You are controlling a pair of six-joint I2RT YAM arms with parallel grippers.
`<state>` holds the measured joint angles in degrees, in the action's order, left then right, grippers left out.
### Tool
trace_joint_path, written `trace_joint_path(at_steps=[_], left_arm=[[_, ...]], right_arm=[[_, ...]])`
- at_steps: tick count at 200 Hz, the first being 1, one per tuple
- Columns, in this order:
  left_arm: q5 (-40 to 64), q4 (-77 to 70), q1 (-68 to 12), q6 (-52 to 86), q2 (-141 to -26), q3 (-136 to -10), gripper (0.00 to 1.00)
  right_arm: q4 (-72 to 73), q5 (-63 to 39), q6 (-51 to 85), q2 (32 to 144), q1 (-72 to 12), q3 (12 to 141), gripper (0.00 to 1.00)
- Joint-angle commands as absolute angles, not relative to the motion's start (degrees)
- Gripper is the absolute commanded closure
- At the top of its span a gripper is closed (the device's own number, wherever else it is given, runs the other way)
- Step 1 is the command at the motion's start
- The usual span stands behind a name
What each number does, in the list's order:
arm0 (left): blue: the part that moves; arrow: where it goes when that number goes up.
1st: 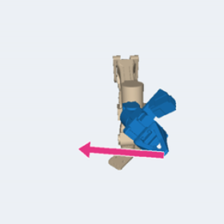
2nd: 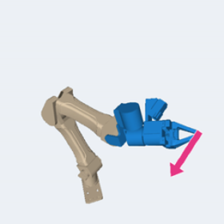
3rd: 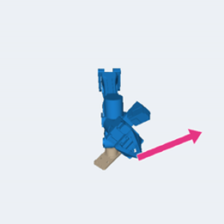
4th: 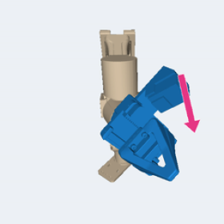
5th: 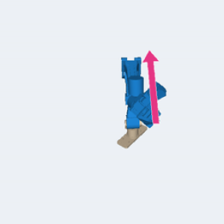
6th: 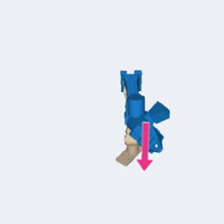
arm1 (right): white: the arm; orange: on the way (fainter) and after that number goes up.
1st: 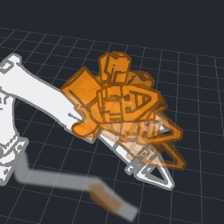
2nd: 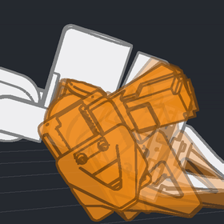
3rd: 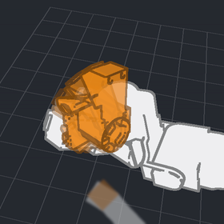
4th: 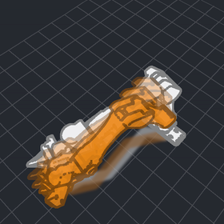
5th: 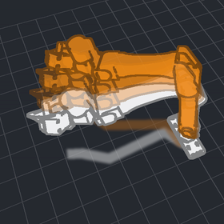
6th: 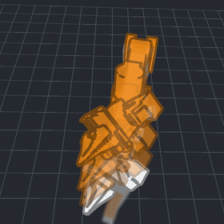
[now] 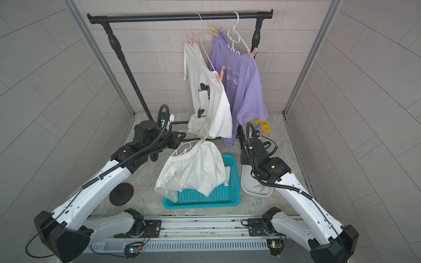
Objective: Use clothespins to secure the t-shirt on both sides of the hanger
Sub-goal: Open the clothespin from the storage box, then clamp the T-shirt on the hanger.
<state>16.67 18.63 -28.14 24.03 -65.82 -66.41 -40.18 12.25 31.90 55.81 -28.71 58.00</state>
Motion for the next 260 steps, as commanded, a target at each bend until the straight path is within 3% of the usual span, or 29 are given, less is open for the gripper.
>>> trace_joint_path(at_steps=[1, 113, 260], left_arm=[[11.6, 20.4, -28.3, 25.7, -63.0, -68.9, 1.00], [-7.7, 22.1, -28.7, 34.5, -60.7, -71.6, 1.00], [-20.8, 25.9, -30.5, 45.0, -62.3, -71.7, 1.00]], right_arm=[[-39.4, 13.3, 31.0, 56.6, -30.5, 61.3, 1.00], [-30.8, 16.4, 28.9, 64.1, -46.2, 71.9, 1.00], [-16.7, 31.3, 27.2, 77.1, -68.4, 81.9, 1.00]])
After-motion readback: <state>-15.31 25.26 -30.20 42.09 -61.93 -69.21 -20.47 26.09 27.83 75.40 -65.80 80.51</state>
